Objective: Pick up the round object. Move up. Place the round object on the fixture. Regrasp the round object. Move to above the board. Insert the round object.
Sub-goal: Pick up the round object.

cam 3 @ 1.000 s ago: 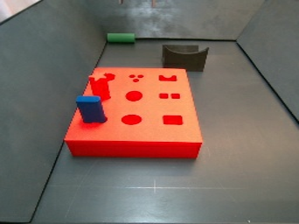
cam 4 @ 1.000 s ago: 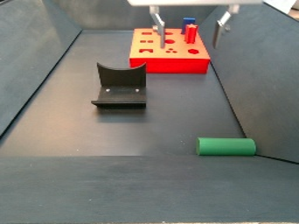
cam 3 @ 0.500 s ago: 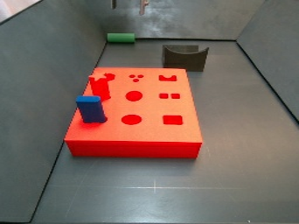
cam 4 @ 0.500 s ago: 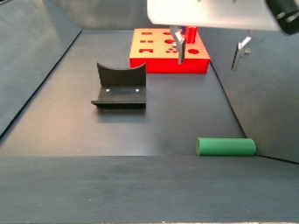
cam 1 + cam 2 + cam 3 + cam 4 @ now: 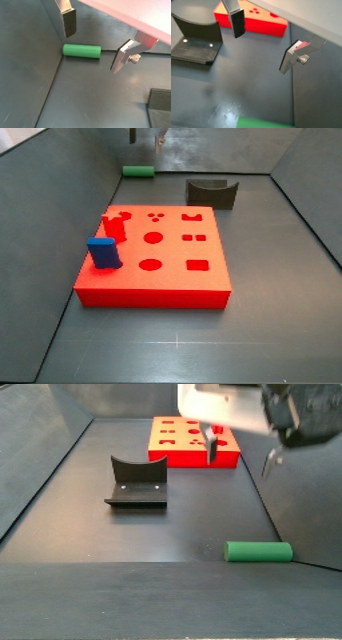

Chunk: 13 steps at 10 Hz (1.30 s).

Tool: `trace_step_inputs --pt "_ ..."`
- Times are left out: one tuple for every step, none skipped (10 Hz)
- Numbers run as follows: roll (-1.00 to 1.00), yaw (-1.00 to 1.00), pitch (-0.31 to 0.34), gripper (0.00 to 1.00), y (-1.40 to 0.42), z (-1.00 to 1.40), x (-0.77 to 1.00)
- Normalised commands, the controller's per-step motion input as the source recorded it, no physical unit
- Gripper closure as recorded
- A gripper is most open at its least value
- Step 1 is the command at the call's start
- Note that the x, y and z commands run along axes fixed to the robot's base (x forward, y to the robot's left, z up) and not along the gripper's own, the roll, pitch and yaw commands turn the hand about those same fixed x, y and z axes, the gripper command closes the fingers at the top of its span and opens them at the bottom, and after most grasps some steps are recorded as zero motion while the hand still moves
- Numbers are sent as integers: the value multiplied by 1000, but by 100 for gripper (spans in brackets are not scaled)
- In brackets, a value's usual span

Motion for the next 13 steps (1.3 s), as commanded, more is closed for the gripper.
trace_step_inputs --pt "-131 -446 -27 0 443 -757 129" --pt "-57 -820 -3 0 109 -777 354" --pt "-76 -937 -86 0 0 -669 86" --pt "-110 -943 -129 0 0 -563 0" --pt "-76 -980 -123 0 0 -554 0" --pt "-114 -940 -174 0 0 -491 6" --pt "-186 -860 -219 0 0 -449 46" --pt "-254 -777 -264 0 0 -206 91" --pt "-239 -611 -244 0 146 0 97" --pt "-200 -457 -209 0 303 0 0" --pt "-109 -420 -107 0 403 0 -57" --pt "-80 -349 -57 0 489 -14 -157" --pt "-89 -289 -31 0 526 -77 -283"
